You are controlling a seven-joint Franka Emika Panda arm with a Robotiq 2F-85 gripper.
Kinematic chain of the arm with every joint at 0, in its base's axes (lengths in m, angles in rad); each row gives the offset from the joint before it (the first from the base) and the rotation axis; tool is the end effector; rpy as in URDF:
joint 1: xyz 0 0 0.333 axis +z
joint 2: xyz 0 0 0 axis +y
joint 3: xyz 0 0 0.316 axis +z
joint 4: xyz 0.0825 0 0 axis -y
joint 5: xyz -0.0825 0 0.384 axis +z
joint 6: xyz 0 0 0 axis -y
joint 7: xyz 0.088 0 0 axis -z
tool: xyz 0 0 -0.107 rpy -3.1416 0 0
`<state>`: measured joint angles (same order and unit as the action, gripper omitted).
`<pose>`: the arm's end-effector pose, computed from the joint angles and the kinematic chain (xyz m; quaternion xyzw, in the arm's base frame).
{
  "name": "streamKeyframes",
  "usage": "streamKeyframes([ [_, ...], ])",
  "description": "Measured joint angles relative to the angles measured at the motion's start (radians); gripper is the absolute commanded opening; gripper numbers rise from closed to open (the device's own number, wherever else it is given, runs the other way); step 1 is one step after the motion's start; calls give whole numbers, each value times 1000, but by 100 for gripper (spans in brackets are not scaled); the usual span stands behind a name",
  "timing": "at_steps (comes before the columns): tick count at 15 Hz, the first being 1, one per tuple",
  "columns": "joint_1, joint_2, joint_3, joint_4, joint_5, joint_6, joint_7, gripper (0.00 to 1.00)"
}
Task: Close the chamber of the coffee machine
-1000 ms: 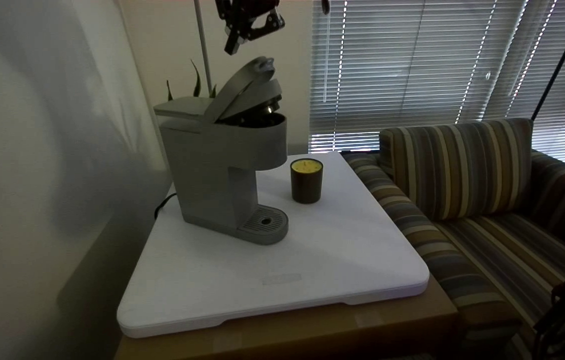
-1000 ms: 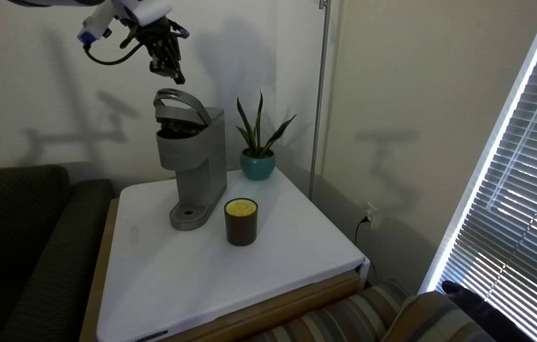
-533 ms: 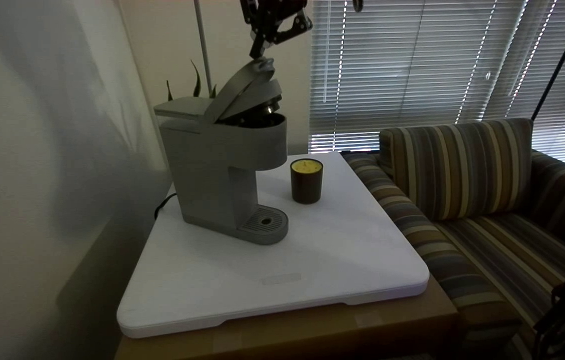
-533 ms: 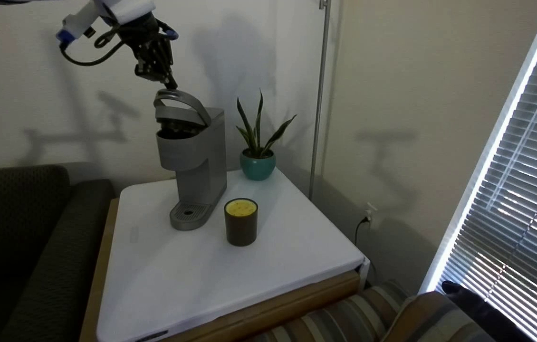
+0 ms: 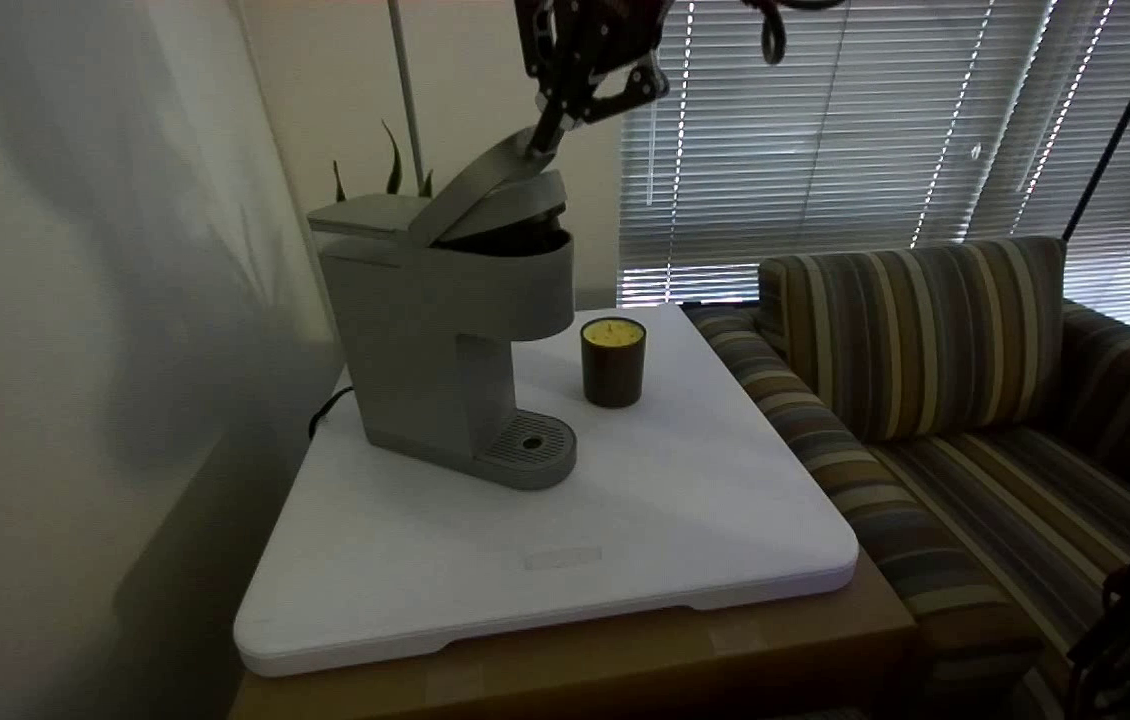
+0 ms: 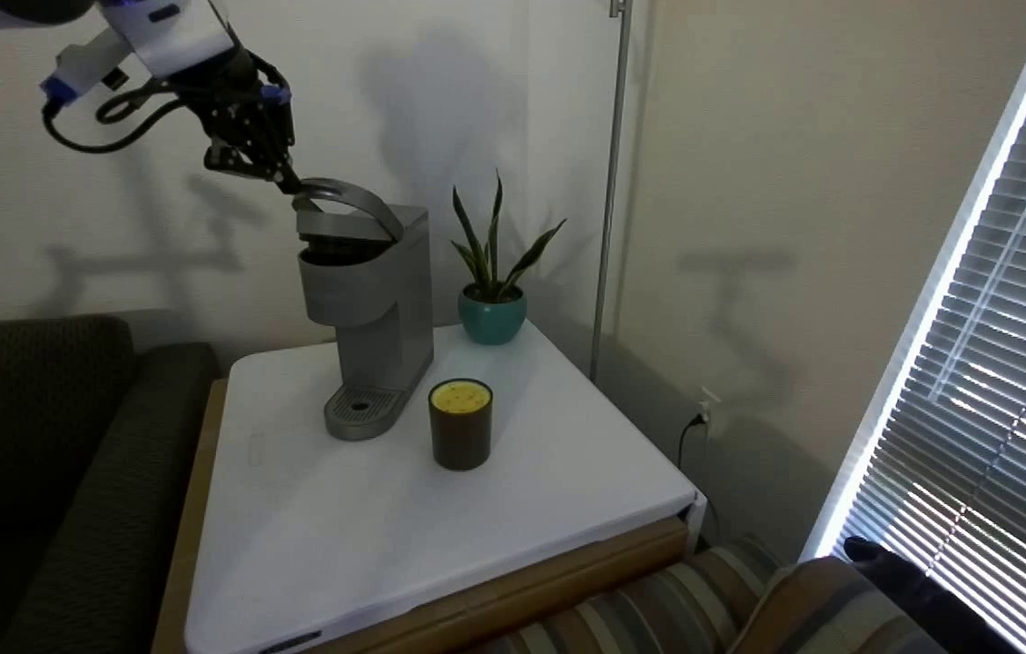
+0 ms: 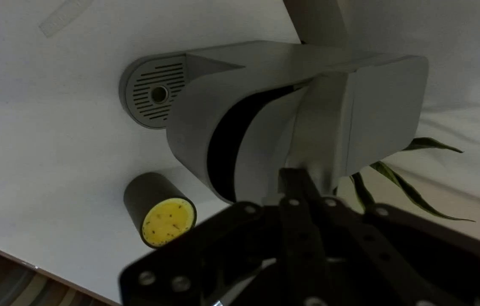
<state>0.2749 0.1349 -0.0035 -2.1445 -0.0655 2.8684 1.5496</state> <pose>0.5790 0.1650 0.4076 -0.7842 0.5483 -0.1920 0.2182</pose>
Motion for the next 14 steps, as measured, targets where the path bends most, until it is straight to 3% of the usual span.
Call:
streamKeyframes([
  [6,6,-2,-22,-96,-91,105,102,0],
  [14,5,-106,8,-83,-16,62,-83,0],
])
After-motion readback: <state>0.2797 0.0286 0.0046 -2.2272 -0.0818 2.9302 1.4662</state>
